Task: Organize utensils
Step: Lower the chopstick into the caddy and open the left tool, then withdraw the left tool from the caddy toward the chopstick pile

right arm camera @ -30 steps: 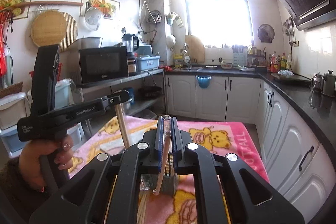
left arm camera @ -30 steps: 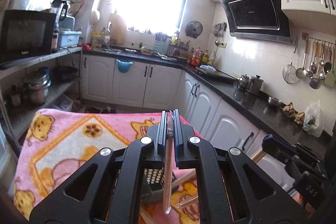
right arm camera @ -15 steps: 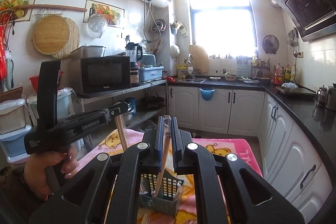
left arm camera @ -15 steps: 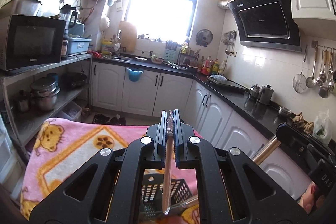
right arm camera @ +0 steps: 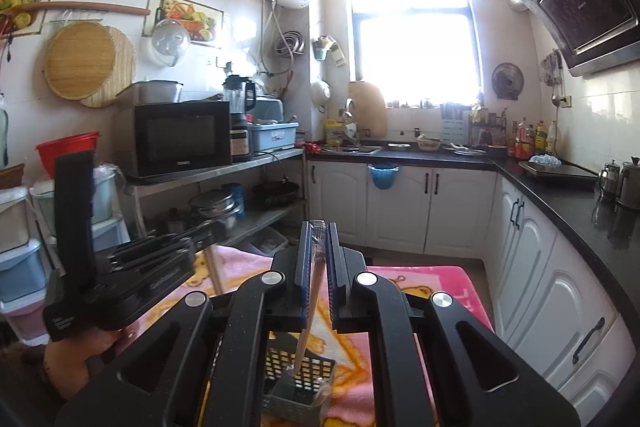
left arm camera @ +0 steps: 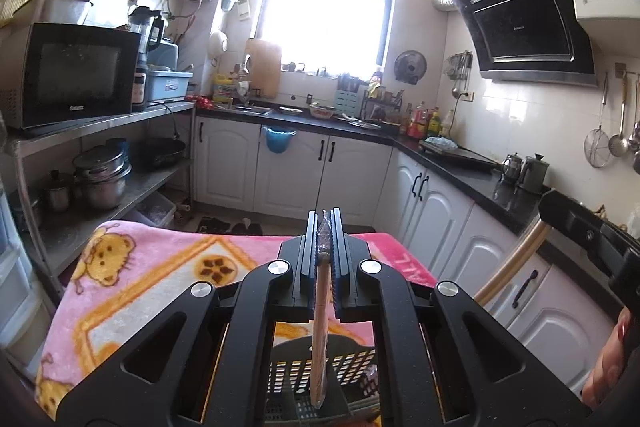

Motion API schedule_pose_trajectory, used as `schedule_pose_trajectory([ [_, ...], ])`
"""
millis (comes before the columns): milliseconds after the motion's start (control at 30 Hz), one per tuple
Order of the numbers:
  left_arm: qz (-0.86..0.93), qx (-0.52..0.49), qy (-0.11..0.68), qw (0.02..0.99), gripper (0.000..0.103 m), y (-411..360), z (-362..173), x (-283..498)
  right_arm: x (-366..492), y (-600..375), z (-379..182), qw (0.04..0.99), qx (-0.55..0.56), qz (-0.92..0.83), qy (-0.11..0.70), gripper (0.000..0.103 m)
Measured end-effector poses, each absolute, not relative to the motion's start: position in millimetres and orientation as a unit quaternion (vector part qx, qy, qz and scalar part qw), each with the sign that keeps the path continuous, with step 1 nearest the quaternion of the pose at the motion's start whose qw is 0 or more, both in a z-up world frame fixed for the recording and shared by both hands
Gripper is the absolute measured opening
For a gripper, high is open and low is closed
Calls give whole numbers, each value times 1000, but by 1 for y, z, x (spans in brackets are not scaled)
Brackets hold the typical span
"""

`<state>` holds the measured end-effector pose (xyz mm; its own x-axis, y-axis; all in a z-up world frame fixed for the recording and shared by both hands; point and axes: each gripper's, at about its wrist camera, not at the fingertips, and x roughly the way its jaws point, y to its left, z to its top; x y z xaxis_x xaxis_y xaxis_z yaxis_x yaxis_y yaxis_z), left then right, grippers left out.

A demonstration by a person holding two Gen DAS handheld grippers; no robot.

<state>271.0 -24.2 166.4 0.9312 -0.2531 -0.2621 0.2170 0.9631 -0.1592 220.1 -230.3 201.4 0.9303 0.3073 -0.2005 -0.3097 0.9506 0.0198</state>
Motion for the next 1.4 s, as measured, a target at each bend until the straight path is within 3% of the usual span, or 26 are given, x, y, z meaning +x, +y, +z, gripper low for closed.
schedule_pose_trajectory([
  [900, -122, -57, 183, 974, 3, -32, 97, 278, 240, -228, 131, 978, 10, 138, 157, 8],
  [1033, -124, -58, 188, 973, 3, -32, 93, 275, 233, -230, 127, 978, 13, 133, 159, 23],
  [1133, -122, -58, 191, 972, 3, -31, 92, 275, 227, -231, 126, 979, 10, 127, 159, 28],
  [1233, -120, -56, 195, 972, 4, -31, 92, 274, 220, -237, 126, 980, 17, 122, 155, 42],
  [1400, -117, -56, 201, 971, 25, -29, 94, 269, 209, -245, 124, 980, 17, 115, 161, 52],
])
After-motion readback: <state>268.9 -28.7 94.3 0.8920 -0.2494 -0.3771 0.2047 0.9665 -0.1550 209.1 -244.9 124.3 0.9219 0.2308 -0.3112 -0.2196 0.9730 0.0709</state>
